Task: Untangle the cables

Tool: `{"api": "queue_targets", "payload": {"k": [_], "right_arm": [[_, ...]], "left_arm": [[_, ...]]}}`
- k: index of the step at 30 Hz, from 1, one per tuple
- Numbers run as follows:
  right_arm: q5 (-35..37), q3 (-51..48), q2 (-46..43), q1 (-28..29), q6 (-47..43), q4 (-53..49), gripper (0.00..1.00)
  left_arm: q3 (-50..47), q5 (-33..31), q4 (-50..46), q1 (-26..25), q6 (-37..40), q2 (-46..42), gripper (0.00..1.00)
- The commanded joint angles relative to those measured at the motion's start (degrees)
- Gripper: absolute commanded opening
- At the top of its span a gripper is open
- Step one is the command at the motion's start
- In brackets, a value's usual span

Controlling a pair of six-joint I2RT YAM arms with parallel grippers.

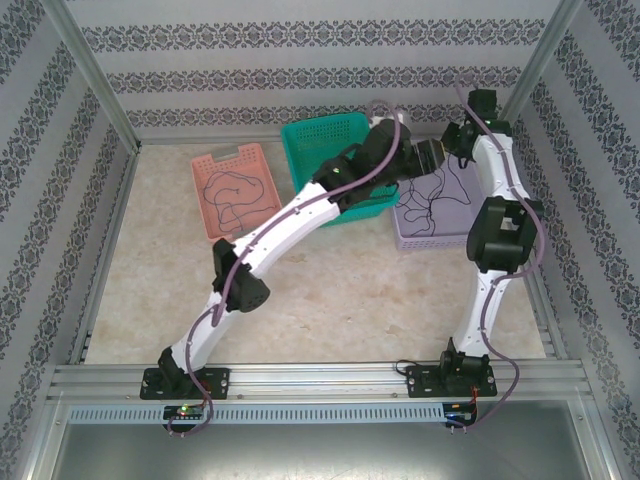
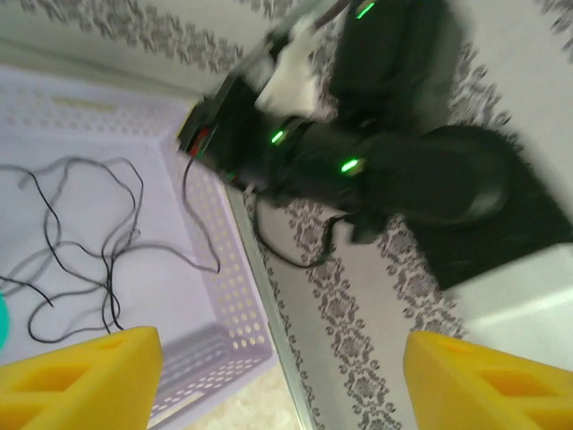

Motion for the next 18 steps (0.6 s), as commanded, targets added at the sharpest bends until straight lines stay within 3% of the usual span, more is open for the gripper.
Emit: {"api": "queue_targets", "payload": {"k": [1,4,7,9,15,17,18], "right_arm": [[-2.79,3.22,3.51,1.36,3.48,-3.51,0.0],[-4.6,5.36,6.75,1.46,6.76,-4.9,0.02],[-3.43,8.52,7.74,1.72,8.39,-8.99,0.35],[-0.95,8.26,5.86,1.95,8.95,-10.14,0.49],[4.38,2.75,-4.44,1.82,9.62,-11.1,0.67],[5.53,1.06,-7.41,1.64,9.75,-12.17,0.84],[6.43,0.09,-9.22,1.65,9.82,-12.75,0.85]], "left_arm": [[-6.62,-2.69,-4.7,1.74,3.19,-6.5,0.72],[-17.46,-4.74,-3.38,2.53,3.86,-13.66,0.72],[-28.9,-7.16,-1.34,3.53,4.57,-21.71,0.72],[-33.69,-7.31,-1.88,4.5,5.66,-25.95,0.72],[-40.87,-4.11,-8.19,7.69,11.15,-35.77,0.74],[-43.66,-3.2,-8.01,8.72,11.96,-39.23,0.75],[-44.72,-2.92,-8.94,9.54,11.77,-40.72,0.75]]}}
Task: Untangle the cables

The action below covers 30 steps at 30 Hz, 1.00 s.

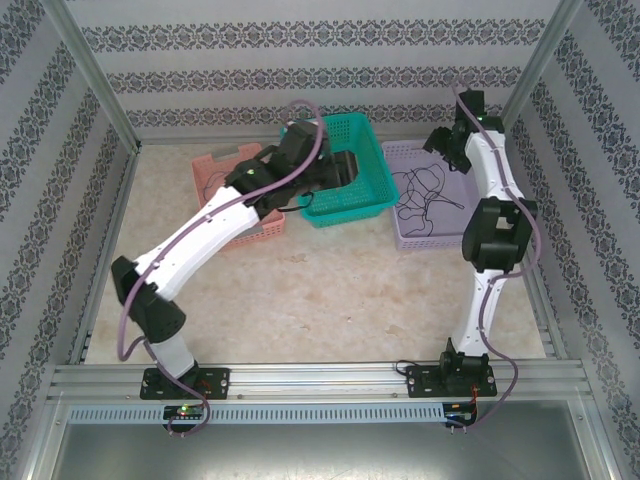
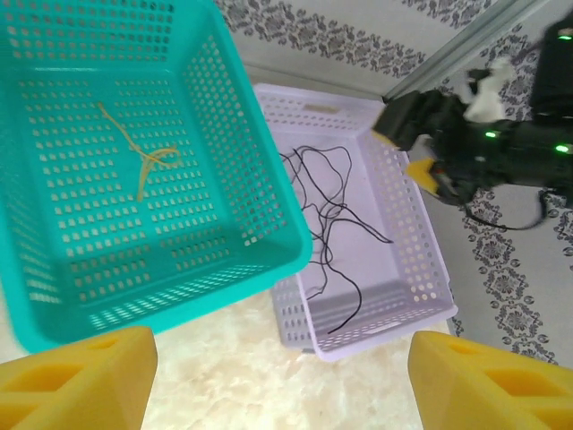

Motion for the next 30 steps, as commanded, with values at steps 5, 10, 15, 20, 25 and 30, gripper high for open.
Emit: {"api": "queue_targets", "payload": {"k": [5,10,15,20,25,30], "right_arm": [[5.81,-13.53,-20.58,-0.11,1.97,0.92,0.98],[12.35,-41.45,-44.69,4.99,-5.69,19.96,0.98],[17.14,-65.16,-60.51,8.49,-14.65,35.19,0.98],[12.58,-89.04,-70.11,10.52,-22.22,52.99,0.98],[10.09,-101.1,-67.68,9.8,-25.52,73.43,0.98],[5.98,-100.55,-54.05,7.15,-25.42,83.98,0.98]], "left_arm": [[-9.07,2.66,-6.79,6.45,3.28,-14.33,0.98],[-20.02,-7.24,-11.66,8.93,10.51,-25.48,1.0],[-39.91,-38.47,-9.11,9.03,15.15,-38.01,1.0],[-67.13,-41.03,16.52,10.75,35.12,-49.12,1.0],[-81.68,-34.2,31.32,19.65,34.49,-52.25,1.0],[-86.17,-24.92,53.7,28.34,34.77,-37.6,0.99]]}}
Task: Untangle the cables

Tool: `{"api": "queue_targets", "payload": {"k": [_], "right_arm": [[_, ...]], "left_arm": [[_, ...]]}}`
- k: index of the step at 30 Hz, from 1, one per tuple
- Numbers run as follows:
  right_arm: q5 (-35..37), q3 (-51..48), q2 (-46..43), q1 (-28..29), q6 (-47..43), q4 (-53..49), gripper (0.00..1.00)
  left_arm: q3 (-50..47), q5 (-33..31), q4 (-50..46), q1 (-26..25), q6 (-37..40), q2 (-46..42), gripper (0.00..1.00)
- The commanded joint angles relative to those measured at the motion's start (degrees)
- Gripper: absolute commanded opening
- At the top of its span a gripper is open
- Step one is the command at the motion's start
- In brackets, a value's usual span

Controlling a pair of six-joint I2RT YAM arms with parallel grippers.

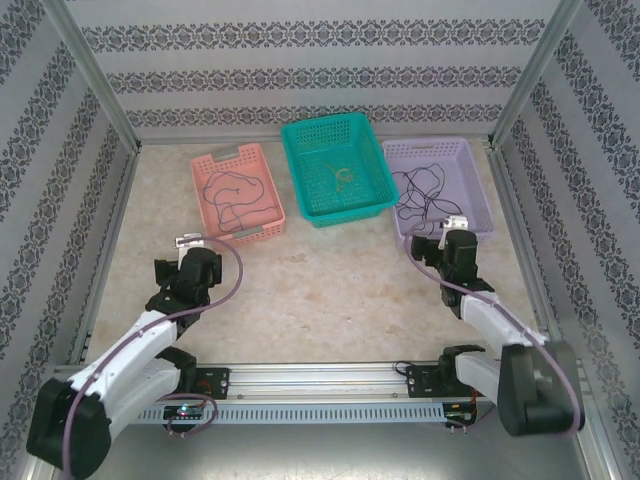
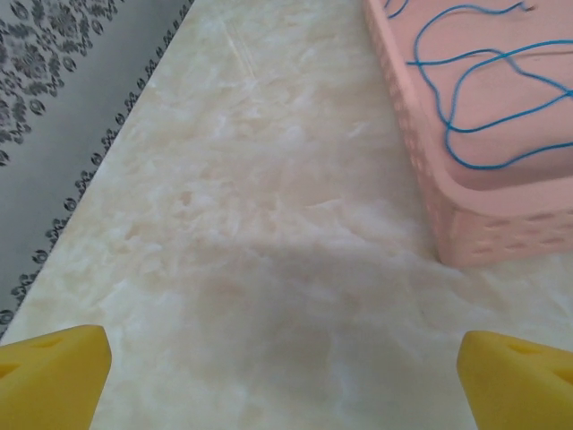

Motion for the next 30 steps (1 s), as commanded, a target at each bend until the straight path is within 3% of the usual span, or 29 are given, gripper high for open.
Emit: {"api": "queue_targets", "payload": {"k": [1,3,5,7,10,11,13,14,16,17,30], "right_arm": [[-3.77,1.02,7.48,-1.03,-2.29,17.64,0.98],[-5.11,3.39,12.02,-1.26,-3.97,20.53,0.98],[-6.41,6.29,16.03,-2.46,-3.01,19.07,0.98],[-8.12,3.5,19.91,-2.75,-3.25,27.64,0.98],[-9.57,0.53,20.03,-2.51,-4.11,32.84,0.98],[-9.17,0.02,20.06,-2.25,-4.31,34.31,0.98],[-9.18,0.01,20.6,-1.83,-5.09,35.54,0.98],[-8.26,0.28,20.49,-1.62,-4.93,34.37,0.98],[-6.4,1.88,21.01,-1.38,-4.44,32.07,0.98],[-6.59,2.51,20.88,-1.51,-4.33,30.27,0.98],[-6.19,1.91,20.75,-1.34,-4.67,31.47,0.98]], "left_arm": [[0.64,6.21,23.16,5.12,2.85,10.74,1.0],[0.13,9.84,32.8,7.74,3.15,16.98,1.0],[2.72,12.06,34.92,9.87,3.13,22.27,0.99],[4.39,16.76,39.84,11.54,6.23,27.07,1.0],[2.67,21.72,50.42,15.06,5.5,33.37,0.99],[2.34,25.91,49.5,15.64,5.95,33.85,1.0],[0.1,25.47,59.22,15.62,6.21,36.88,1.0],[1.05,25.16,53.6,15.59,5.48,34.83,1.0],[0.48,24.86,57.04,15.57,6.09,36.32,1.0],[1.2,24.99,53.56,15.59,5.71,35.1,1.0],[1.5,24.49,53.65,15.24,6.2,35.67,1.0]]}}
